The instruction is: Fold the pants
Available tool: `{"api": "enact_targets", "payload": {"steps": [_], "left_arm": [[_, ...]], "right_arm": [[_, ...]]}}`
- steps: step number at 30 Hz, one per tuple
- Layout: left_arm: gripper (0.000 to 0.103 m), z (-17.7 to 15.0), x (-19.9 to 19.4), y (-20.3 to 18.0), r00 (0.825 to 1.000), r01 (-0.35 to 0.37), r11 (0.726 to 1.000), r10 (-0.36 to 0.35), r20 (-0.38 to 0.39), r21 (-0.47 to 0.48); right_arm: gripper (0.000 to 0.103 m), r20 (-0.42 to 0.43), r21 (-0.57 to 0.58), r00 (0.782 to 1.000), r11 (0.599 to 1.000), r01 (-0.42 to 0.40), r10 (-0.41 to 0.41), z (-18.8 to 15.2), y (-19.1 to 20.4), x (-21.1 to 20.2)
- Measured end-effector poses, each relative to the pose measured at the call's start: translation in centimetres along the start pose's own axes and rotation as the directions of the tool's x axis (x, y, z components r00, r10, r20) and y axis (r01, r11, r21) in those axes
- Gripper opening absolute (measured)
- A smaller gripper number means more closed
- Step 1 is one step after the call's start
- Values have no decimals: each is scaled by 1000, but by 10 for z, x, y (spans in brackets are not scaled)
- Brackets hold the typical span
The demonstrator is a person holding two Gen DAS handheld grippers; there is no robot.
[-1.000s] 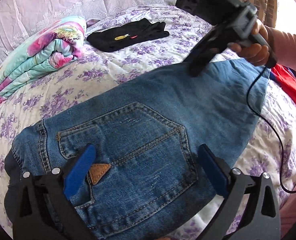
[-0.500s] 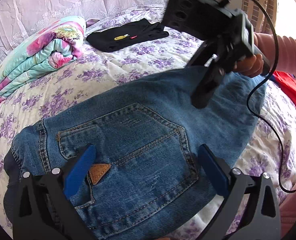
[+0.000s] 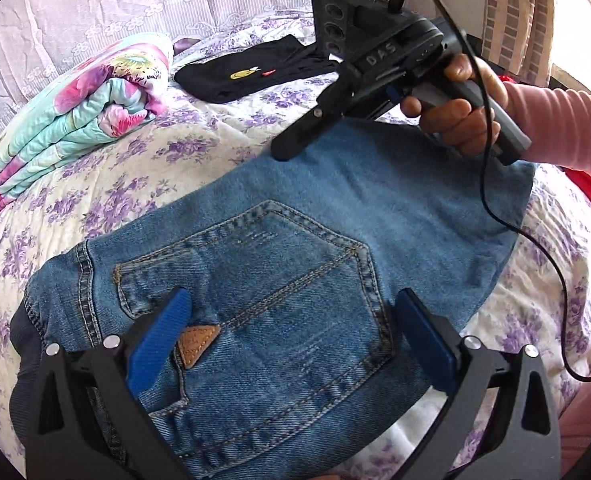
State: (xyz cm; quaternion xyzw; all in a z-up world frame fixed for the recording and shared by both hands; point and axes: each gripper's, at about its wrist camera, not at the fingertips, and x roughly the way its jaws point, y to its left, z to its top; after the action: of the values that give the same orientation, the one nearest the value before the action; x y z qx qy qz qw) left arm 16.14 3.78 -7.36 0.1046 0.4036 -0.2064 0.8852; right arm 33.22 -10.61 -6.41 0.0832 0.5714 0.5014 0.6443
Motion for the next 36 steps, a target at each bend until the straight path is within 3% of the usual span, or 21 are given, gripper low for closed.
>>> {"api": "enact_targets", "payload": {"steps": [2,4,7,10,11,14,15,18,20,21,23,26,28,29,30,31,32,33,34,35,36], "left_arm": [[99,-1,-3,1,1000,7,1000,-7,4,-1],[99,-2,-11,4,1000,16,1000,-16,6,0],[99,-2,-41,19,997,43,998,-39,72,-51],[99,1,-68,43,985,74,986,-50,163,-146],[99,-1,-67,51,987,59,983,-31,155,-173],[96,-16,-35,69,997,-82,969,77,-28,-235],[97,-24,-27,71,997,-76,970,66,-51,-233],[97,-22,-29,51,983,-184,972,179,-43,-149],[96,-12,-38,45,977,-211,967,207,-41,-140],[96,-7,-45,40,980,-197,971,196,-21,-135],[97,5,-63,26,987,-143,984,150,54,-108],[98,25,-68,-10,987,-92,996,93,129,-13],[99,37,-52,-33,991,-61,998,57,118,28],[99,39,-41,-42,995,-41,998,37,92,38],[99,39,-26,-49,999,-21,999,19,50,44],[99,35,-1,-51,999,-17,999,19,-35,43],[99,29,23,-50,991,-47,998,52,-125,40],[99,22,37,-50,985,-63,997,69,-161,44],[99,19,35,-53,989,-71,996,77,-130,55],[99,22,29,-55,988,-78,995,86,-125,68],[99,25,24,-57,989,-78,994,86,-122,71]], "right_arm": [[52,75,-18,985,987,160,-158,-3,5,-18],[53,179,-42,947,959,279,-268,-9,19,-46],[53,259,-64,939,966,251,-227,-27,51,-69],[53,268,-117,945,968,223,-185,-60,82,-59],[53,251,-125,950,967,222,-186,-67,85,-52],[53,147,-108,953,953,282,-265,-102,77,-19],[51,92,-77,939,937,340,-333,-115,67,-5],[51,182,-59,900,910,411,-395,-138,75,-12],[54,221,-8,882,904,427,-415,-148,88,-31],[57,293,22,870,913,408,-396,-158,97,-51],[59,383,64,812,890,451,-440,-176,105,-80],[60,481,234,625,776,585,-616,-209,88,-137],[61,468,376,527,699,608,-710,-232,59,-171],[61,436,445,501,663,602,-747,-245,43,-184],[59,348,559,476,586,586,-808,-263,15,-200],[49,290,640,467,532,555,-835,-279,-4,-212],[33,336,685,513,579,442,-790,-304,-20,-230],[37,386,697,527,614,372,-757,-320,-23,-241],[43,408,718,517,615,328,-752,-332,-19,-250],[61,416,739,487,597,311,-768,-343,-14,-259],[64,423,761,431,571,309,-797,-356,-5,-270]]}}
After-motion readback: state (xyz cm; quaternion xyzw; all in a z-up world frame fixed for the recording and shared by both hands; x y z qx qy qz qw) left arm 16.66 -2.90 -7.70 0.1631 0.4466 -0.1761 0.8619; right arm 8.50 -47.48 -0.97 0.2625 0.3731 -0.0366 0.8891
